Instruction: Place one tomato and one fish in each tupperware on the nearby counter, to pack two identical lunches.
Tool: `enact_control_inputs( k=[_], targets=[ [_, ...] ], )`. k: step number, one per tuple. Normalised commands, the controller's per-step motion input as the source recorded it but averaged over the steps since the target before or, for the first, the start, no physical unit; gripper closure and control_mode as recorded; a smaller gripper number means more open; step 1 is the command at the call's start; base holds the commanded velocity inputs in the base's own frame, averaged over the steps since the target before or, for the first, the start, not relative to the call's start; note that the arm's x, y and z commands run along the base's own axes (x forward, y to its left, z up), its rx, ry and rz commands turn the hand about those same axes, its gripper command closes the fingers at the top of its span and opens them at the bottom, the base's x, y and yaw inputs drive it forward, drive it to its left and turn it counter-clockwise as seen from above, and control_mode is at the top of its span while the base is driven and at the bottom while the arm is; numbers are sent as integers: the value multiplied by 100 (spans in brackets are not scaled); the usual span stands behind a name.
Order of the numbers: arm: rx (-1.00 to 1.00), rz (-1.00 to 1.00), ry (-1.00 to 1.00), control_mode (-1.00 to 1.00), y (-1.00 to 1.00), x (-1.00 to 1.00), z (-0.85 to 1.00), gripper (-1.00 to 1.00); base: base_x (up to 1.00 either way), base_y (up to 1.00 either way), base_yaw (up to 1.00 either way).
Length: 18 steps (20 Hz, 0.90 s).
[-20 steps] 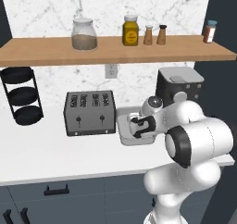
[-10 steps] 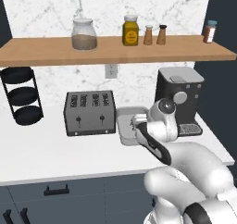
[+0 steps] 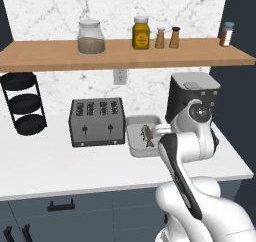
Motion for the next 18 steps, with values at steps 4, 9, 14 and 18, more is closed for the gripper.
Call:
enact_control_inputs(
  k=[4,9,14,18],
  targets=[
    [0,0,-8,-100,-10,-100,4,-100,0,0,0],
    [0,0,0,100,-2,-20,-1,-100,-80,-8,0],
    [0,0,0,100,0,0,0,-100,-100,-26,-1],
    [0,0,0,100,0,0,0,-100,-93,-89,-15]
  ],
)
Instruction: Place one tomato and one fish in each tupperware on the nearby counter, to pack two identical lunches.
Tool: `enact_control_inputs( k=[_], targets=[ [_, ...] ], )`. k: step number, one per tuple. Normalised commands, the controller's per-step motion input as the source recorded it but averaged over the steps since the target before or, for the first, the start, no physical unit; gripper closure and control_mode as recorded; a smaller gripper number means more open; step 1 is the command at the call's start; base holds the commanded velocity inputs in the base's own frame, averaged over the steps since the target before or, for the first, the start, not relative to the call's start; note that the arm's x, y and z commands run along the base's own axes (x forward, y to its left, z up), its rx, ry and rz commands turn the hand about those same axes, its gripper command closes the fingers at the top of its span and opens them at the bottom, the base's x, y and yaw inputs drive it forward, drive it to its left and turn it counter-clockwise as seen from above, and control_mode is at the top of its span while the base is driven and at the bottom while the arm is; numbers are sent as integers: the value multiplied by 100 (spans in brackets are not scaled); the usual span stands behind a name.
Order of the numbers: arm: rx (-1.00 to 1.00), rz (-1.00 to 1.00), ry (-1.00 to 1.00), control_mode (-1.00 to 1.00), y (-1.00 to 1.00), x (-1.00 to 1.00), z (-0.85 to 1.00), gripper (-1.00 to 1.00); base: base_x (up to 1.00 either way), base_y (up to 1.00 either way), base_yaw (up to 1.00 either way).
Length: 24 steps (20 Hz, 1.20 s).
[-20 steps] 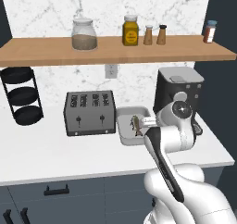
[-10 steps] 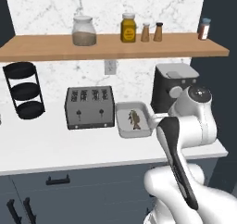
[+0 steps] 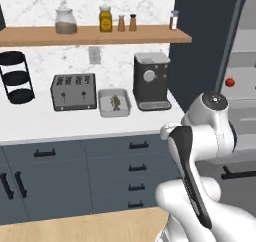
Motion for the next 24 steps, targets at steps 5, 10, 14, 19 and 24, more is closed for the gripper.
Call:
enact_control_inputs(
  k=[5,10,14,19,24],
  targets=[
    [0,0,0,100,0,0,0,-100,-59,-100,-17],
    [0,0,0,100,0,0,0,-100,-17,-99,-9],
    [0,0,0,100,0,0,0,-100,25,-64,0],
    [0,0,0,100,0,0,0,-100,70,-27,0],
    [0,0,0,100,0,0,0,-100,67,-37,0]
  ],
)
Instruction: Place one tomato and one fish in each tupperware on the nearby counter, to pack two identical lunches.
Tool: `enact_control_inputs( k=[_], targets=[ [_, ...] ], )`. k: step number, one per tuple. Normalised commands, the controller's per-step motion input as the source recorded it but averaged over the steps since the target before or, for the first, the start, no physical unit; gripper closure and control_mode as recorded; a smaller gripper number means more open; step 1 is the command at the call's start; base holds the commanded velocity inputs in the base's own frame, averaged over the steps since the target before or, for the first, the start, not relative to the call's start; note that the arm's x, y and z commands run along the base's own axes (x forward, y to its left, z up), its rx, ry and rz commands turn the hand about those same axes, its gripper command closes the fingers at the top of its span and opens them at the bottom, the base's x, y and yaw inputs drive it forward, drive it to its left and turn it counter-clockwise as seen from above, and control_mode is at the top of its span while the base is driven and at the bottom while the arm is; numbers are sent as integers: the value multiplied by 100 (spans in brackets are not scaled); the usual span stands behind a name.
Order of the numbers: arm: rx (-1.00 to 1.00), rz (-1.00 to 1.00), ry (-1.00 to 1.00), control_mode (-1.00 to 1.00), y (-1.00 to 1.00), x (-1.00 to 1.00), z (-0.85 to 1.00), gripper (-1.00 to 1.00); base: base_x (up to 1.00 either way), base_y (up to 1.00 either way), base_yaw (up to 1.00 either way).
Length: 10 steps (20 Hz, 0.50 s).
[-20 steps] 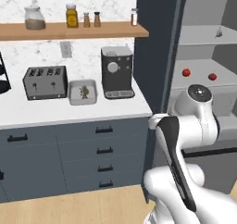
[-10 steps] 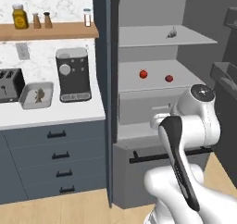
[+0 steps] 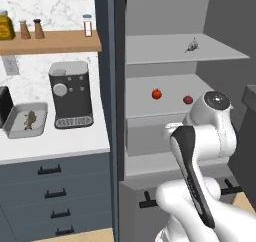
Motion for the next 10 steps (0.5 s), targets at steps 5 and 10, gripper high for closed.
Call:
enact_control_inputs(
  k=[5,10],
  targets=[
    [0,0,0,100,0,0,0,-100,50,-50,0],
    [0,0,-3,-100,0,32,-6,-100,42,-1,0]
  ],
)
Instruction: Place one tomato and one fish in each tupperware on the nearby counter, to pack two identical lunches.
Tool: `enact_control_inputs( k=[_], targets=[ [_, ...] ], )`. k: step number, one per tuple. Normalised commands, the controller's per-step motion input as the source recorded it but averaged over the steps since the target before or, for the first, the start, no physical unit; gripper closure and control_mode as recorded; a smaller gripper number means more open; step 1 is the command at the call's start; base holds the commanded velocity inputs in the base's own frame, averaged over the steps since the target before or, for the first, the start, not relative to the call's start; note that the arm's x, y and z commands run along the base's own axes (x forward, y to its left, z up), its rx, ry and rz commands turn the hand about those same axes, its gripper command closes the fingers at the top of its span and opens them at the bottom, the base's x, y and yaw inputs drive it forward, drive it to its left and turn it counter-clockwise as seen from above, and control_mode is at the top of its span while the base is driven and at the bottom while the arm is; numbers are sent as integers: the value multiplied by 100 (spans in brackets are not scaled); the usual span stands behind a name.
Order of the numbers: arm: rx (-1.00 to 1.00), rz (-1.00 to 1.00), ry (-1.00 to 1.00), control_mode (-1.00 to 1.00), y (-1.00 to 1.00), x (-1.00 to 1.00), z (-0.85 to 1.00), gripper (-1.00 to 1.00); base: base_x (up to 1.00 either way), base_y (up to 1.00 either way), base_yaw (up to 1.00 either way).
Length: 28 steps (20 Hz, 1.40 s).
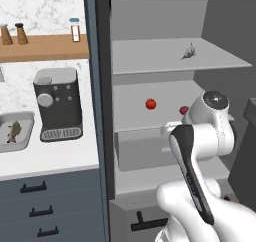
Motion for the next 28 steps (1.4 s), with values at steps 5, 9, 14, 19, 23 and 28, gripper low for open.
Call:
enact_control_inputs(
  k=[5,9,14,19,23,28],
  targets=[
    [0,0,-8,-100,0,83,-10,-100,0,0,0],
    [0,0,-11,-100,0,91,0,-100,0,0,0],
    [0,0,-2,-100,0,91,-10,-100,0,0,0],
    [0,0,0,-100,0,92,-5,-100,0,0,0],
    [0,0,0,-100,0,86,-2,-100,0,0,0],
    [0,0,0,-100,0,68,-16,-100,0,0,0]
  ],
)
